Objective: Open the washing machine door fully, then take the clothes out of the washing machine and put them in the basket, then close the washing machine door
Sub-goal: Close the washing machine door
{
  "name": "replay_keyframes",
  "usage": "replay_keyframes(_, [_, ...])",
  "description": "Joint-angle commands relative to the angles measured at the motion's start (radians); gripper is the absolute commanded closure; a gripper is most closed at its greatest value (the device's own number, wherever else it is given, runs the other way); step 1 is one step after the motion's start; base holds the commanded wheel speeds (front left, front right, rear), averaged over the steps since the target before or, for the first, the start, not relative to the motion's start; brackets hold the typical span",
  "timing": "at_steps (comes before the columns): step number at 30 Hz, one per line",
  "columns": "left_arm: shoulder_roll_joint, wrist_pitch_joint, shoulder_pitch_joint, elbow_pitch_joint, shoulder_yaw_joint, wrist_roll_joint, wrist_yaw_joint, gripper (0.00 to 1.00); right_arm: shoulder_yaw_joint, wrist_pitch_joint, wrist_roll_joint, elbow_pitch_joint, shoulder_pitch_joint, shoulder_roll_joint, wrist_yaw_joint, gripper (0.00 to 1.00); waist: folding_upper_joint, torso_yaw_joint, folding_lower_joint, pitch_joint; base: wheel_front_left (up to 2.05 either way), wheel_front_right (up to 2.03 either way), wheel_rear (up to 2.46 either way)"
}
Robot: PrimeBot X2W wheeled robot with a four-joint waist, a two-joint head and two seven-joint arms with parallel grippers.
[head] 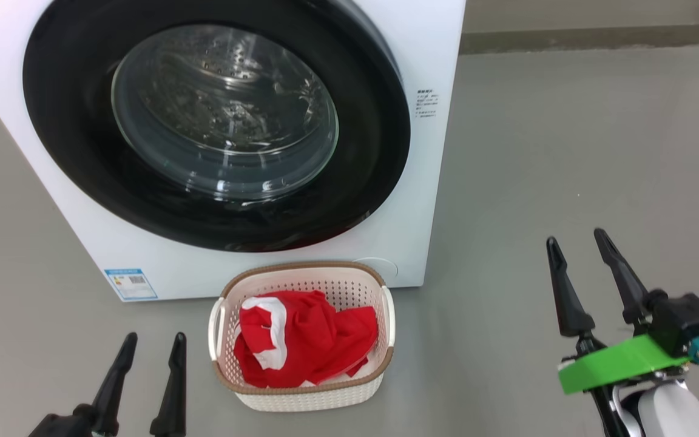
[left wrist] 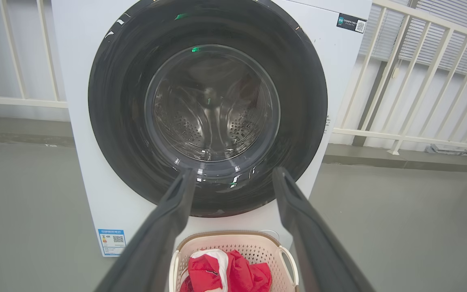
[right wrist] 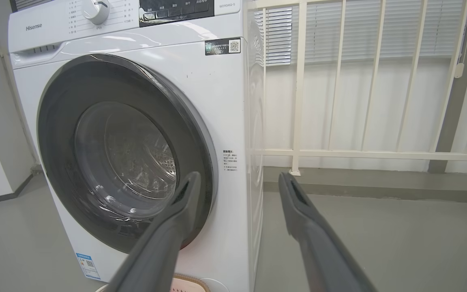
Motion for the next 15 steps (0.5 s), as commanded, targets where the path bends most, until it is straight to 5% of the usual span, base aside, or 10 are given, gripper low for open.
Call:
replay_keyframes(1, [0.017, -0.008, -0.008, -0.031, 0.04, 0.012, -0.005, 0.0, 0.017, -0.005, -0.006, -0.049, 0.009, 0.001, -0.001, 0.0, 0.0, -0.009, 0.0, -0.019, 0.0, 0.0, 0.0])
replay_keyframes(15, [0.024, -0.008, 0.05, -0.014, 0.047, 0.026, -0.005, 0.0, 0.018, -0.005, 0.002, -0.112, 0.123, 0.001, -0.001, 0.0, 0.0, -0.001, 0.0, -0.041, 0.0, 0.0, 0.0])
